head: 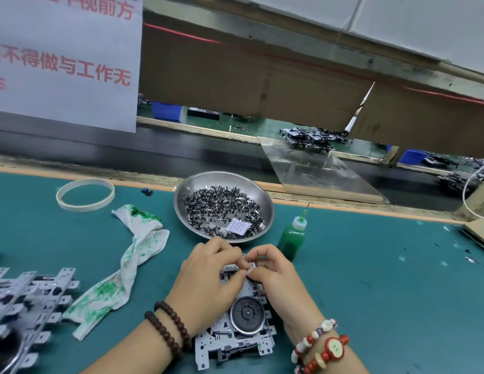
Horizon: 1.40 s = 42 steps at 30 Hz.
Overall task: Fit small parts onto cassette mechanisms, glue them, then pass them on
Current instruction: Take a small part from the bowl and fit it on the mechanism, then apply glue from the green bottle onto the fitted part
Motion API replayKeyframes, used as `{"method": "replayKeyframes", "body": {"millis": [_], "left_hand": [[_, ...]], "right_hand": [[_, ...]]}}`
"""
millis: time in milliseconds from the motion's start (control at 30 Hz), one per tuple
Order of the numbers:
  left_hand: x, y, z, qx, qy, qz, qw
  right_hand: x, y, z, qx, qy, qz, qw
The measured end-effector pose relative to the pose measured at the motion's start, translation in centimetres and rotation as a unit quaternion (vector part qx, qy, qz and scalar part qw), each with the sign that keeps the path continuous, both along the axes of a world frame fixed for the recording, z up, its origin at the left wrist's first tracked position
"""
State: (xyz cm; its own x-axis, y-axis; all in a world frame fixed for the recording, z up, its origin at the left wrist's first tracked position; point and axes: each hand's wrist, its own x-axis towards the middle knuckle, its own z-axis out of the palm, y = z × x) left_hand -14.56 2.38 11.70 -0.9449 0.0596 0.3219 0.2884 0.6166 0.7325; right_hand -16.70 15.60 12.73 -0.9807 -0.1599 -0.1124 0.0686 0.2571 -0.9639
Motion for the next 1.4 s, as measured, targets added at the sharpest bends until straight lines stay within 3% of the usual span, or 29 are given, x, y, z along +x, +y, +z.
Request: {"method": "replayKeyframes", "body": {"millis": [233,300,367,433,500,667,800,967,1100,1267,1400], "left_hand": [[0.1,0.0,0.0,-0.025,0.013,-0.001,1.000],[0.0,0.0,-0.1,0.003,0.007,0.004,1.000],[-0.2,0.0,-0.1,0.044,-0.001,0.007,0.999],[-0.4,0.0,-0.1,0.088,0.002,0.020,0.996],[-0.7,-0.2,-0.1,0.117,0.014,0.054,0.992],[-1.3,-0.9,-0.4,0.147,-0.025,0.077,0.986],[-1.2,-1.0,-0.3,0.139,-0.061,0.061,0.987],[-1.7,-1.5,-0.1,0.090,-0.123,0.034,0.988],[-2.1,-1.7,-0.2,0.058,-0.147,0.027,0.987],[-2.6,-1.9,-0.4,0.082,-0.180,0.031,0.980],[-2.8,-1.9,-0.4,0.094,-0.189,0.035,0.977]], "right_hand": [[0.3,1.5,0.3,0.008,0.005,0.037,0.999],[0.3,2.2,0.3,0.030,0.105,-0.049,0.993],[0.0,3.0,0.3,0.051,0.232,-0.184,0.954],[-0.6,3.4,0.2,0.075,0.290,-0.261,0.918],[-1.3,3.7,-0.2,0.103,0.262,-0.263,0.923],[-2.5,3.8,-1.2,0.174,0.133,-0.156,0.963],[-2.5,4.1,-1.4,0.171,0.128,-0.125,0.969],[-2.0,4.0,-0.6,0.014,0.169,-0.146,0.975],[-1.6,3.9,0.2,-0.134,0.135,-0.135,0.972],[-1.2,4.1,1.2,-0.379,0.047,-0.123,0.916],[-0.9,4.0,1.5,-0.437,0.012,-0.097,0.894]]}}
